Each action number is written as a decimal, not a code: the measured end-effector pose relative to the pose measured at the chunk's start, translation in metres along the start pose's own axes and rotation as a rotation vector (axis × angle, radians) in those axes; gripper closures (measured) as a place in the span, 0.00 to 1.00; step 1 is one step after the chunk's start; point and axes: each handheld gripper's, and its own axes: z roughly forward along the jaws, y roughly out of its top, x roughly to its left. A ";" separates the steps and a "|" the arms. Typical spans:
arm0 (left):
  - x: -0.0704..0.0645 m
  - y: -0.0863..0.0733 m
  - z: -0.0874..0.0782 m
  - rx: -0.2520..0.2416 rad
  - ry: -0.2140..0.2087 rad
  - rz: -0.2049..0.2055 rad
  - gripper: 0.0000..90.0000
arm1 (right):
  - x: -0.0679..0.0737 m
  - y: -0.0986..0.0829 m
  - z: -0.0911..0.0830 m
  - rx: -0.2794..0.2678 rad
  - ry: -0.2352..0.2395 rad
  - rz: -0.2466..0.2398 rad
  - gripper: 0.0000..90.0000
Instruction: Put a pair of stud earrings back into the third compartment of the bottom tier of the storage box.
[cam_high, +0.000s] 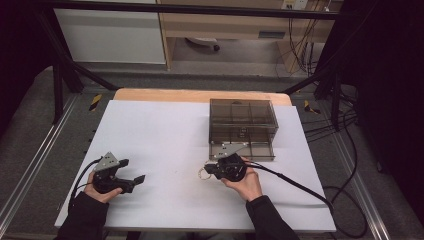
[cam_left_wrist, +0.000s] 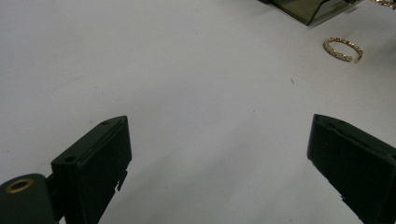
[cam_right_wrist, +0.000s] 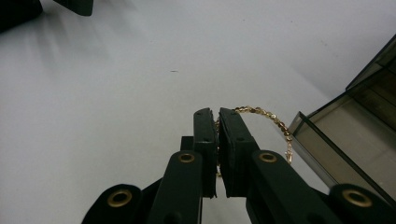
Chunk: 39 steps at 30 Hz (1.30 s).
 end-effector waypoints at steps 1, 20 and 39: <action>0.000 0.000 0.000 0.000 0.000 -0.001 0.07 | -0.001 0.000 -0.001 0.001 0.000 -0.001 0.96; 0.000 0.000 0.000 0.003 0.002 -0.001 0.07 | -0.017 -0.006 -0.024 -0.017 -0.053 0.035 0.96; 0.000 0.000 0.001 0.003 0.001 -0.002 0.07 | -0.042 -0.018 -0.050 -0.036 -0.135 0.080 0.96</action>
